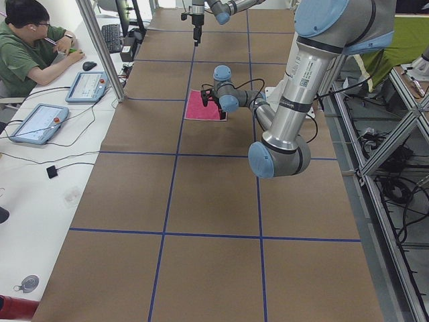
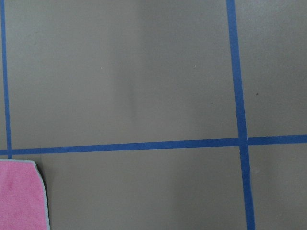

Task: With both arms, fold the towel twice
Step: 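Move the left gripper to the pink towel's edge nearest it while the right arm approaches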

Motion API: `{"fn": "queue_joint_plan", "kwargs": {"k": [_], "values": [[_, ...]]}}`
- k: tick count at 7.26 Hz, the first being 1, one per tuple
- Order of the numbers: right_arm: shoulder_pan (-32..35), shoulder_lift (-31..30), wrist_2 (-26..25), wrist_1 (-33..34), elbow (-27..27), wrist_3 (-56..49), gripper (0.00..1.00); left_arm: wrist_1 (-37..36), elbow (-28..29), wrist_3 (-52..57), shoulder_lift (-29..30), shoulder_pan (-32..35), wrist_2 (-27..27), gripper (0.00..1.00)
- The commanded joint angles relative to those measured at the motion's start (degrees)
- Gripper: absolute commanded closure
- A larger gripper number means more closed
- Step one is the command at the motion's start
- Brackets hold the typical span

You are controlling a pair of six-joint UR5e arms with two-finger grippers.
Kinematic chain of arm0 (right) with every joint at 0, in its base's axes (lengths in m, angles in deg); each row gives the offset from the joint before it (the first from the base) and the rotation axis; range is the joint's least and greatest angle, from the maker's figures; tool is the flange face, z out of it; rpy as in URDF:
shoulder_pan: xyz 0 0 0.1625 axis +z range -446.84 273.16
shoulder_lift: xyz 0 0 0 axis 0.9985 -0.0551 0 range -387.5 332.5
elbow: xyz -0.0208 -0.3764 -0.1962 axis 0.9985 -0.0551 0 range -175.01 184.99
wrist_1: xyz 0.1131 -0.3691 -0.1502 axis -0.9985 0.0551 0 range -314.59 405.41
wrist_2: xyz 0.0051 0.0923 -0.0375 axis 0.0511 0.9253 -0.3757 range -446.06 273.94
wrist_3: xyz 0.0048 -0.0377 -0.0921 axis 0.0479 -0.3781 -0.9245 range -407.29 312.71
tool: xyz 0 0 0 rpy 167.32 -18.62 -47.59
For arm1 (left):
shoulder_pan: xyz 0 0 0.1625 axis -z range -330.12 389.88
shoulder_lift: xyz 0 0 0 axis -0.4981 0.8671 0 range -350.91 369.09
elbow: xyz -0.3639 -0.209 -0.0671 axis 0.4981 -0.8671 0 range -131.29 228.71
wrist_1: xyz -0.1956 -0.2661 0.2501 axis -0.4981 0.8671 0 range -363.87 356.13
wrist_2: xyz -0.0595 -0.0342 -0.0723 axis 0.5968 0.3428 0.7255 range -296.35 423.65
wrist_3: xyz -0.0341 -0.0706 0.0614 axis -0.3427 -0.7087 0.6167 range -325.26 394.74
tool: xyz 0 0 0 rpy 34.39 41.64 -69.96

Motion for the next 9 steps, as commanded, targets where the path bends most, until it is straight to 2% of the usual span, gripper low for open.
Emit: {"fn": "queue_joint_plan", "kwargs": {"k": [1,4,7,9], "values": [[-0.08,0.10,0.16,-0.04,0.01,0.03,0.00,0.03,2.14,0.08,1.22,-0.71,-0.07,0.00],[-0.08,0.19,0.51,0.05,-0.25,0.03,0.00,0.03,2.94,-0.01,1.49,-1.77,-0.16,0.05],[-0.17,0.19,0.60,0.05,-0.78,0.03,0.00,0.03,2.94,0.17,1.49,-2.03,-0.07,0.22],[-0.08,0.10,0.60,0.05,-0.78,0.03,0.00,0.03,3.03,0.25,1.40,-2.12,-0.16,0.27]]}}
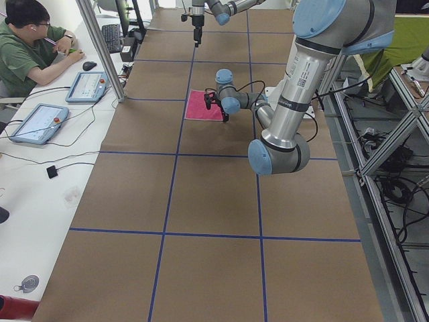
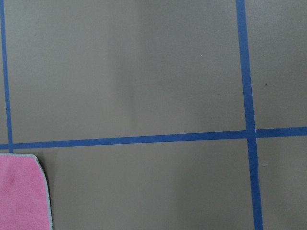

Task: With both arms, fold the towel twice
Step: 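Grasp the towel edge with the left gripper while the right gripper reaches the opposite edge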

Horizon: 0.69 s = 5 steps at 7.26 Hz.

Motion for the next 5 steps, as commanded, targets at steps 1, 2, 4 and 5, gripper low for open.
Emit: {"fn": "queue_joint_plan", "kwargs": {"k": [1,2,4,5], "values": [[0.03,-0.04,0.00,0.00,-0.05,0.00,0.00,0.00,-0.02,0.12,-0.03,-0.05,0.07,0.27],[0.03,0.05,0.00,0.00,-0.05,0.00,0.00,0.00,0.06,0.13,-0.03,-0.05,0.07,0.27],[0.03,0.05,0.00,0.00,0.04,0.00,0.00,0.00,-0.02,-0.22,-0.03,-0.05,0.07,0.48],[0.03,-0.04,0.09,0.00,0.04,0.00,0.00,0.00,-0.02,-0.57,-0.03,-0.05,0.07,0.65]]}}
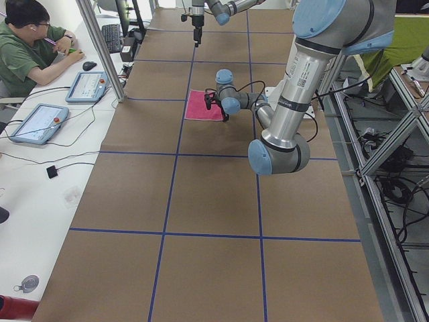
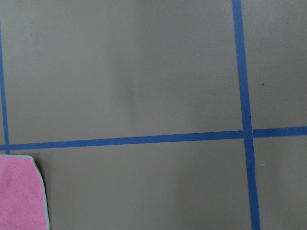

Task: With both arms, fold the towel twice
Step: 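Grasp the towel edge with the left gripper while the right gripper reaches the opposite edge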

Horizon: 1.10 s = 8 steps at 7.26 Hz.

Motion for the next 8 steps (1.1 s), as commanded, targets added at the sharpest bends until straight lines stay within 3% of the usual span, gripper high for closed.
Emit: {"fn": "queue_joint_plan", "kwargs": {"k": [1,2,3,5,8], "values": [[0.00,-0.07,0.07,0.00,0.04,0.00,0.00,0.00,-0.12,-0.46,0.00,0.00,0.00,0.79],[0.00,-0.07,0.07,0.00,0.04,0.00,0.00,0.00,-0.21,-0.46,0.09,0.00,0.00,0.93],[0.00,-0.24,0.07,0.00,0.04,0.00,0.00,0.00,-0.30,-0.46,0.09,0.00,0.09,1.00],[0.00,-0.25,0.07,0.00,0.48,0.17,0.00,-0.09,-0.91,-0.64,0.61,0.00,0.27,1.00],[-8.32,3.16,-3.25,-1.23,2.24,16.22,0.00,-0.35,-0.74,-2.56,2.28,0.00,0.27,1.00]]}}
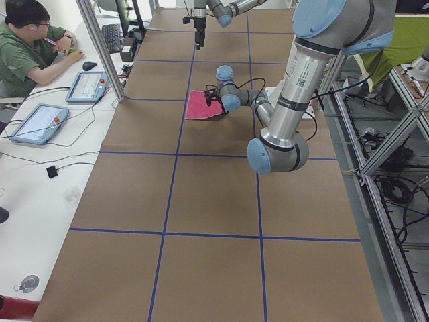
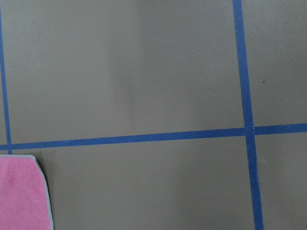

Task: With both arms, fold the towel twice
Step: 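Grasp the towel edge with the left gripper while the right gripper reaches the opposite edge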

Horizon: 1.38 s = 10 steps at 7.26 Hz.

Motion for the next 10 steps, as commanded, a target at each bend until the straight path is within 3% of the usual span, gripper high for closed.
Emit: {"fn": "queue_joint_plan", "kwargs": {"k": [1,4,7,10], "values": [[-8.25,3.85,-7.49,-0.34,0.40,10.13,0.00,-0.16,0.11,-1.41,0.93,0.00,-0.08,1.00],[-18.54,7.21,-17.87,0.19,0.23,13.43,0.00,0.02,0.29,-1.50,0.93,0.09,-0.08,1.00],[-23.22,8.09,-22.38,-0.51,0.22,15.27,0.00,0.11,0.38,-1.50,0.93,0.09,0.01,1.00],[-25.51,7.04,-25.72,-14.17,-3.27,17.73,0.00,0.19,0.38,-1.50,0.93,0.09,-0.08,1.00]]}}
